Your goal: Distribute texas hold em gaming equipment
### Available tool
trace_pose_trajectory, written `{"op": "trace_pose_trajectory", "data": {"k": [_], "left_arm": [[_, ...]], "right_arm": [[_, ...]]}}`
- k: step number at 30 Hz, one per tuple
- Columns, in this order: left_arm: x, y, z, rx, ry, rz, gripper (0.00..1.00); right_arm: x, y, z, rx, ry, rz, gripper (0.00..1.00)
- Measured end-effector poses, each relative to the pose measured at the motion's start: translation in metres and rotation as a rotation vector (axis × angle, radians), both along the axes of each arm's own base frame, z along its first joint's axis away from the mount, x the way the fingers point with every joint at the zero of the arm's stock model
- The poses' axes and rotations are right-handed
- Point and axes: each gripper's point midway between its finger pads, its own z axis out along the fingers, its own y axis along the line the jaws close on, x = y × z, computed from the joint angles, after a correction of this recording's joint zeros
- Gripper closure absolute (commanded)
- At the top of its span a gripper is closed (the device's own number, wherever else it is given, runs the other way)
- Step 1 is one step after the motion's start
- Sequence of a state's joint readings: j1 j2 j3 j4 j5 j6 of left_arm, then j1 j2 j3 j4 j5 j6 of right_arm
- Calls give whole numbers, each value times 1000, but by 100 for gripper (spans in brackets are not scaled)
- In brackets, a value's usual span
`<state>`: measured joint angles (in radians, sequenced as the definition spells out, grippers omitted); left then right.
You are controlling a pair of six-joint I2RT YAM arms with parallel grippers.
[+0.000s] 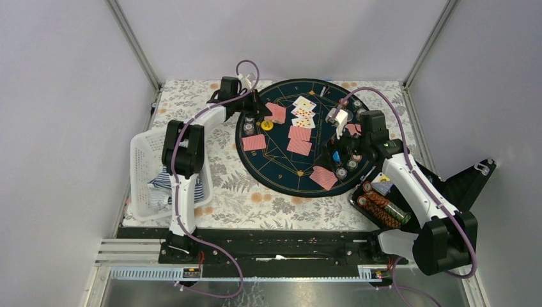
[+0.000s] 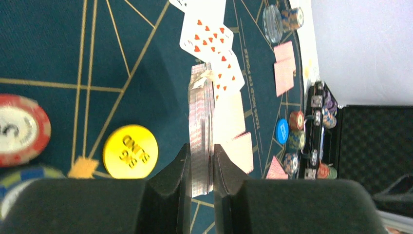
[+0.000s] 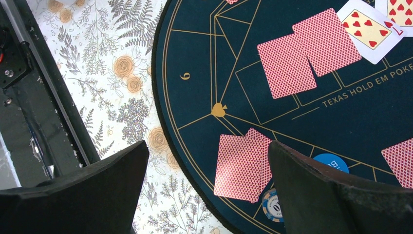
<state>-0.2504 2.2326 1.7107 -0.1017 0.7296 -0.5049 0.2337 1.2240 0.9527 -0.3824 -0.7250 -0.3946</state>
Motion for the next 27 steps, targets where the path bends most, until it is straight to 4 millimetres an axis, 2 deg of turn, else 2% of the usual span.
{"op": "trace_pose_trajectory", "data": {"k": [3,8,14,20,27], "left_arm": [[20,-5,-11,-23,7,19,100],[41,-12,-37,-43,39,36,100],[59,-16,-36,-62,27,56,100],[72,-12,-38,-20,4,94,78],[77,-2,-50,56,2,134,61]], "right_arm": [[0,0,0,-1,1,-1,0],[1,0,-2,-3,6,-1,0],[1,0,-5,-6,13,0,1],[2,0,-8,-9,22,1,0],[2,0,-11,-12,32,2,0]]}}
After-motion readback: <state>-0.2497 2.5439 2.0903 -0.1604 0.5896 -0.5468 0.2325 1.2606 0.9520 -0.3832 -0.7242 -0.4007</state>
